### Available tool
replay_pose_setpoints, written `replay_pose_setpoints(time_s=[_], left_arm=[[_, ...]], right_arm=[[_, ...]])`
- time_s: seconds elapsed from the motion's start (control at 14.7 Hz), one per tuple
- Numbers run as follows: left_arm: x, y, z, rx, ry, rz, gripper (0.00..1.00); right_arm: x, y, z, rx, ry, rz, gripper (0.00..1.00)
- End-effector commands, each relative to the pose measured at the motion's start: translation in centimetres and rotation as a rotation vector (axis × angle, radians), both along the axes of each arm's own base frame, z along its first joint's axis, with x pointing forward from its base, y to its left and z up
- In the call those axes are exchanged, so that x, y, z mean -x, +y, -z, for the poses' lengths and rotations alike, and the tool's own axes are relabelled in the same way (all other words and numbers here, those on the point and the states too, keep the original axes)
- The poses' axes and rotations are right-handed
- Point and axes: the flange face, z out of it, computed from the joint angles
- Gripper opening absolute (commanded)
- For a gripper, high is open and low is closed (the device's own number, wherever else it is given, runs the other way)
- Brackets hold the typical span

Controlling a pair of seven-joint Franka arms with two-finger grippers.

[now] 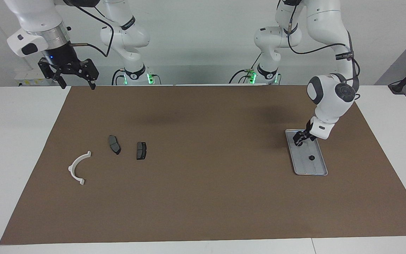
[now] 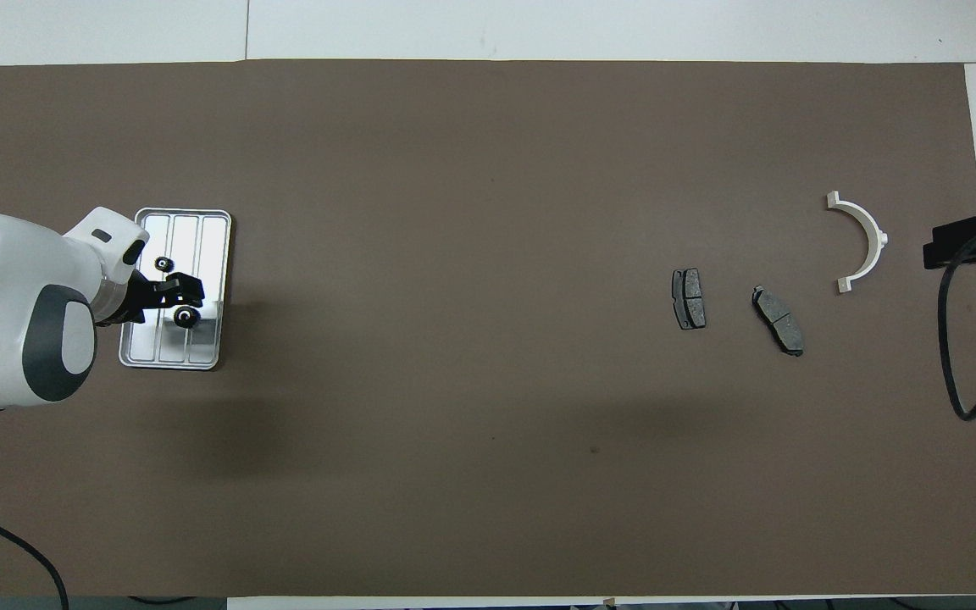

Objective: Place bearing gear from tray to pile
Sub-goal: 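Reach the left gripper to the nearer black bearing on the tray, then grasp the black bearing with the left gripper and lift it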

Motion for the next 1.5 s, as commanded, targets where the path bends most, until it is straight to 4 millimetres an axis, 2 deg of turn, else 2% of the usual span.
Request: replay_pose_setpoints(time_s=[0.0, 0.14, 0.34, 0.41, 0.48, 1.43], left_arm=[[0.0, -0.6, 0.5, -0.016, -0.012, 0.005, 0.86], [0.0, -0.6, 0.5, -0.017, -0.012, 0.007, 0.83], [0.1, -0.3, 0.5, -0.017, -0.009, 0.007, 0.71], [0.1, -0.1, 0.6, -0.017, -0.008, 0.004, 0.65], [0.1, -0.1, 0.7, -0.017, -0.006, 0.004, 0.63], [0.8, 0.0, 1.5, -0.017, 0.012, 0.001, 0.63]], right_arm=[[0.2, -0.3, 0.2, -0.015, -0.012, -0.022, 1.0], [0.2, -0.2, 0.3, -0.015, -0.01, -0.023, 1.0], [0.2, -0.2, 0.2, -0.014, -0.012, -0.023, 1.0], [0.2, -0.2, 0.3, -0.015, -0.01, -0.023, 1.0], [0.2, -0.2, 0.3, -0.015, -0.01, -0.023, 1.0], [0.0, -0.2, 0.5, -0.016, -0.005, -0.029, 1.0]])
